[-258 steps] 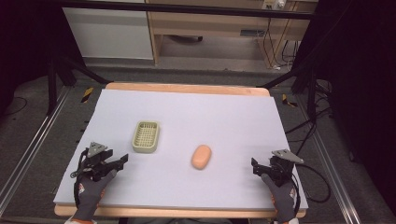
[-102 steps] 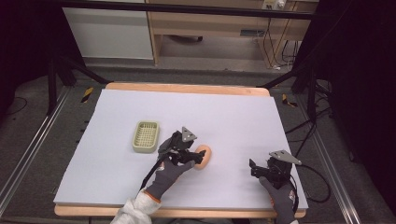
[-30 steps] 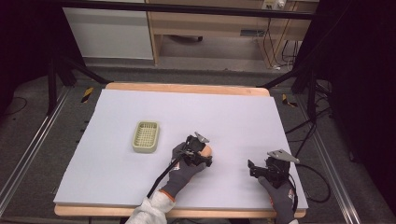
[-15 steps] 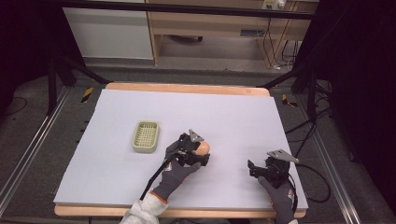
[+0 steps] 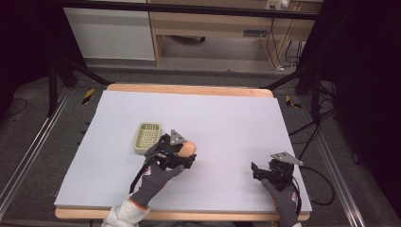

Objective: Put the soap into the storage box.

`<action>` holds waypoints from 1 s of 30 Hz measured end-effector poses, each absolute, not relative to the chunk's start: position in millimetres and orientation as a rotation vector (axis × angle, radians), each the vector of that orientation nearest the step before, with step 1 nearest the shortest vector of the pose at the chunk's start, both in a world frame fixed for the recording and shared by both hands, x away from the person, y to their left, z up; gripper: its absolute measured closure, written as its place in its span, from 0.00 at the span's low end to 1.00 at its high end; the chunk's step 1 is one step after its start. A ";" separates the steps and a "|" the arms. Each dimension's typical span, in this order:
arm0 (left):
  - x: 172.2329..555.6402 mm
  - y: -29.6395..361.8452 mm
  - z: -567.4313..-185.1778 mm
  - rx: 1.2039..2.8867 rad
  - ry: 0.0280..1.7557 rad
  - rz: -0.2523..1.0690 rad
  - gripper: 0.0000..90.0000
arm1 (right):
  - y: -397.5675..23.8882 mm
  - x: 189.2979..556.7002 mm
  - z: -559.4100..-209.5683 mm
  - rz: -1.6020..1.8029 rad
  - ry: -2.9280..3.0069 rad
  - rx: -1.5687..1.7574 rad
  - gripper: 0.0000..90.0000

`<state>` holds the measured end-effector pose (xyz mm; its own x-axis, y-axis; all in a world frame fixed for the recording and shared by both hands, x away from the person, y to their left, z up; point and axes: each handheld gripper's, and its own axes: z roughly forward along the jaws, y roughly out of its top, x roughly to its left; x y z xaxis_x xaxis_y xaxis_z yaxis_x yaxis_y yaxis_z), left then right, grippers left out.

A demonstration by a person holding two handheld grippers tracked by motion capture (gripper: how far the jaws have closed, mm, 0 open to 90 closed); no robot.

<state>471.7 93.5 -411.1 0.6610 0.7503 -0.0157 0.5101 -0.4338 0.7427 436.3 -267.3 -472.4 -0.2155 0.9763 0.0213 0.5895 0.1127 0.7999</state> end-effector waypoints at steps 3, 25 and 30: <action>471.6 104.8 -409.1 2.113 0.987 0.419 0.35 | -267.3 436.3 -472.2 0.955 1.868 1.516 0.07; 493.8 148.2 -401.1 2.040 1.099 0.438 0.35 | -264.7 434.7 -471.5 0.972 1.887 1.493 0.07; 499.8 158.1 -399.7 2.018 1.123 0.446 0.35 | -263.7 434.9 -471.4 0.971 1.885 1.496 0.07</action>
<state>499.8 158.1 -399.7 0.5502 0.8327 -0.0622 0.5636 -0.3154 0.7635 434.9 -263.7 -471.4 -0.2379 0.9710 0.0221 0.5816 0.1242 0.8039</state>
